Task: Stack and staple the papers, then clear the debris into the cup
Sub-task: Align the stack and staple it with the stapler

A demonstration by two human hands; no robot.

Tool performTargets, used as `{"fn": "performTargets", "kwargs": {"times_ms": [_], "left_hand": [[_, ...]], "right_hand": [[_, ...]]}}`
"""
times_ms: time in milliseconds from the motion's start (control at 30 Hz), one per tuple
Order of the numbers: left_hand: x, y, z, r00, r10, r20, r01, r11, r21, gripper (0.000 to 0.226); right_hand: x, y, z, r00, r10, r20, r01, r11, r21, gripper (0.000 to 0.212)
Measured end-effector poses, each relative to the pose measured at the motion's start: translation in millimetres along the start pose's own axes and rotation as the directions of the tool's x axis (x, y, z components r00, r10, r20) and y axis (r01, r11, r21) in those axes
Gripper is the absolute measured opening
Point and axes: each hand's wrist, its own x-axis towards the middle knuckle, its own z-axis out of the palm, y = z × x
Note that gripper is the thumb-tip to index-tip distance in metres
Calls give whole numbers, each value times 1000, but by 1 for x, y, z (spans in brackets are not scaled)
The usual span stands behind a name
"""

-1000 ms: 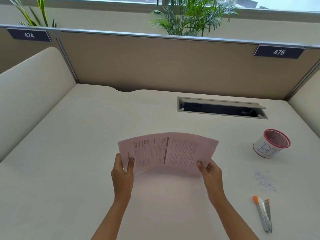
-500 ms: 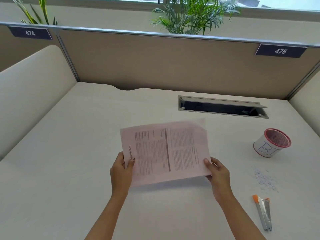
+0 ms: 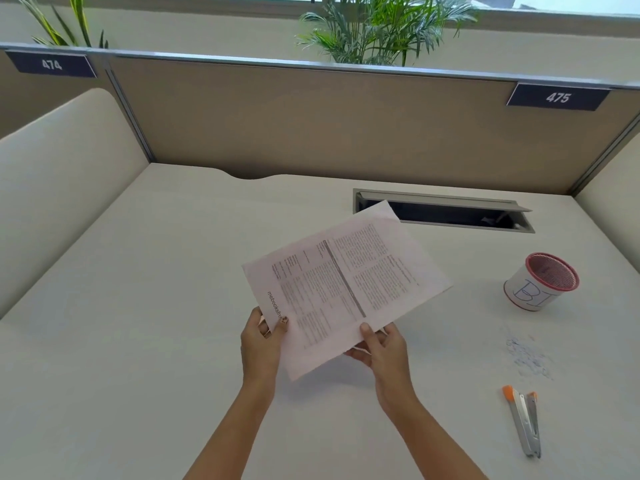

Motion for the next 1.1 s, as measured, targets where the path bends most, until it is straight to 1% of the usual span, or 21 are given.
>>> {"fn": "performTargets", "kwargs": {"times_ms": [67,133,200,300,400,567,667,767,900,967,1033,1100], "left_hand": [[0,3,-3,998,-33,62,38,995,-87,28],[1,8,-7,984,-60,167,89,981,-171,30],[1,13,-11,958,-78,275,137,970,-203,28],[-3,17,-11,916,-82,393,162,972,-173,28],[-6,17,-6,880,-84,468,146,984,-99,33],[-4,18,1,884,-88,460,115,993,-32,36],[-3,20,6,886,-67,459,84,996,-16,31],[-3,21,10,884,-57,464,67,998,-5,28],[-3,20,17,894,-34,446,43,999,-12,30],[-4,19,22,895,-18,446,28,999,-15,29],[-5,19,27,898,-6,441,16,1000,-19,27],[-5,17,34,898,-5,440,18,1000,-25,28]], "right_hand": [[2,-7,2,999,-27,-22,27,1000,-9,29],[6,-15,1,998,-41,-38,41,999,-18,25],[11,-23,-2,998,-43,-36,42,999,-22,22],[17,-34,-5,999,-45,2,45,999,-31,28],[20,-42,-6,997,-65,39,67,996,-67,26],[24,-44,-6,993,-117,-8,113,972,-207,27],[22,-47,-10,993,-113,-38,103,972,-213,23],[18,-50,-19,984,-129,-120,100,969,-224,20],[10,-45,-48,947,-214,-241,117,925,-362,14],[4,-37,-67,916,-258,-306,99,887,-451,14],[-3,-27,-87,877,-320,-358,49,802,-595,16],[-9,-16,-110,818,-403,-411,-6,708,-706,18]]}}
